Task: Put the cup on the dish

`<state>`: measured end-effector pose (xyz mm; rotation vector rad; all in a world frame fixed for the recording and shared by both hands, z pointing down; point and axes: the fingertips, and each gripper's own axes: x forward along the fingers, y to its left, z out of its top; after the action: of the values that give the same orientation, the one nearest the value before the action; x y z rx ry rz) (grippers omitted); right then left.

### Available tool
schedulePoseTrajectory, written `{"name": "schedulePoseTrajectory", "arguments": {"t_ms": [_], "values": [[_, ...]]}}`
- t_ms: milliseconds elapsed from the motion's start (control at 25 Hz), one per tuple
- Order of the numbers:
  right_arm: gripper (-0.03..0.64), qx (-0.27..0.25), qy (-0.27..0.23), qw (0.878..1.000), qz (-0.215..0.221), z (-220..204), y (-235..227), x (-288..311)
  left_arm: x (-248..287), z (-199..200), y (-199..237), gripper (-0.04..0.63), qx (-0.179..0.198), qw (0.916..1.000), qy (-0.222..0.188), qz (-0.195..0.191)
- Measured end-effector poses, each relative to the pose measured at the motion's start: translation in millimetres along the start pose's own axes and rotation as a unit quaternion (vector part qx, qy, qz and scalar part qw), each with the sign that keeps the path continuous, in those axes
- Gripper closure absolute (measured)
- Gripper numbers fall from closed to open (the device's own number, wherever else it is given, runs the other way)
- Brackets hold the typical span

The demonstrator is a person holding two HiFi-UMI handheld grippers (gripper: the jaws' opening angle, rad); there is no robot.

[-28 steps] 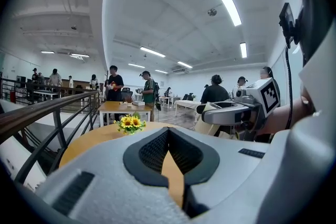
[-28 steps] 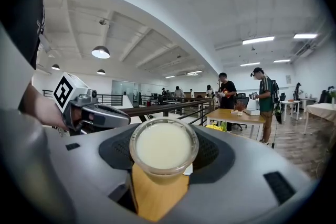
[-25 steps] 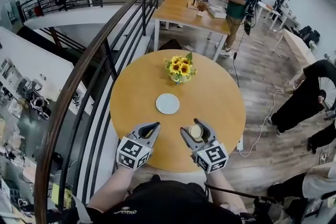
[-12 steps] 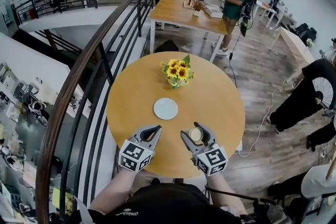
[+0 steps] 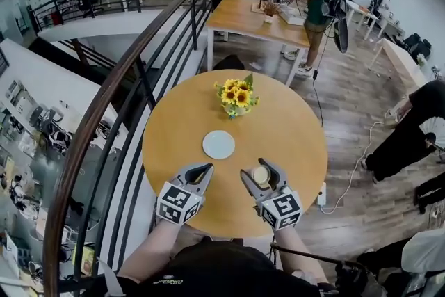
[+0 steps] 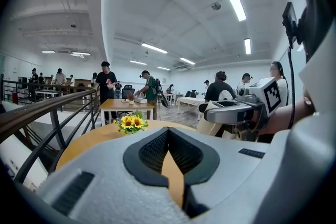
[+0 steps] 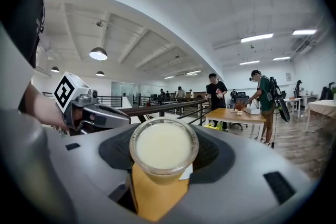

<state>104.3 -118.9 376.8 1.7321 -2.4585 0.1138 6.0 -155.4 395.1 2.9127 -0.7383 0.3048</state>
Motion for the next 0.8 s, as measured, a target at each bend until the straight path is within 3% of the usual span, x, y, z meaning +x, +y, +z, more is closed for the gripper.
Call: {"name": "schedulePoseTrajectory", "arguments": {"t_ms": [360,800], "values": [[0.360,-0.001,0.007,1.000,0.003,-11,-20,-14,13,-9,-18,0.595,-0.003,0.9999,0.010,-0.001],[0.360,0.001,0.042,0.999,0.031,-39,-23,14,27,-44,-2,0.595,-0.023,0.9983,0.051,0.014]]}}
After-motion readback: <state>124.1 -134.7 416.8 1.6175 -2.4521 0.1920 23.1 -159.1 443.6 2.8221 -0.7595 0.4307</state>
